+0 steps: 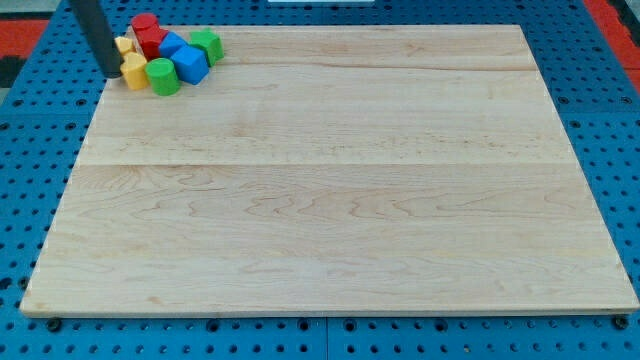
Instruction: Move the green circle to the bottom left of the board
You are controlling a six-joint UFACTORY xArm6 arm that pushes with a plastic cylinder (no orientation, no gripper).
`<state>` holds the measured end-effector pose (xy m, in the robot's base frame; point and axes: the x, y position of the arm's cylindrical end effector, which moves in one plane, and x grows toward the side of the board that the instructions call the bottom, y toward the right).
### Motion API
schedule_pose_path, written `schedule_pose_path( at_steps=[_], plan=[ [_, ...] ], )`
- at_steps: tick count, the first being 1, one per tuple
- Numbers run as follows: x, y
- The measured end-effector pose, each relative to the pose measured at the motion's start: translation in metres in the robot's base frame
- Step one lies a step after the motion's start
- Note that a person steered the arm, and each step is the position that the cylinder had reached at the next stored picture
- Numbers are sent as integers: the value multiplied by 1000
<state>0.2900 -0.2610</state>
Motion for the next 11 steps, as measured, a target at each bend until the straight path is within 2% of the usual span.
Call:
schedule_pose_path(
  at_steps=[1,2,3,4,5,6,7,9,11],
  plan=[
    [8,-21],
    [36,-26],
    [45,-13],
    [57,-43],
    [53,-43],
    [-19,-28],
    [-48,-23],
    [-47,-44],
    [-24,-9]
  ],
)
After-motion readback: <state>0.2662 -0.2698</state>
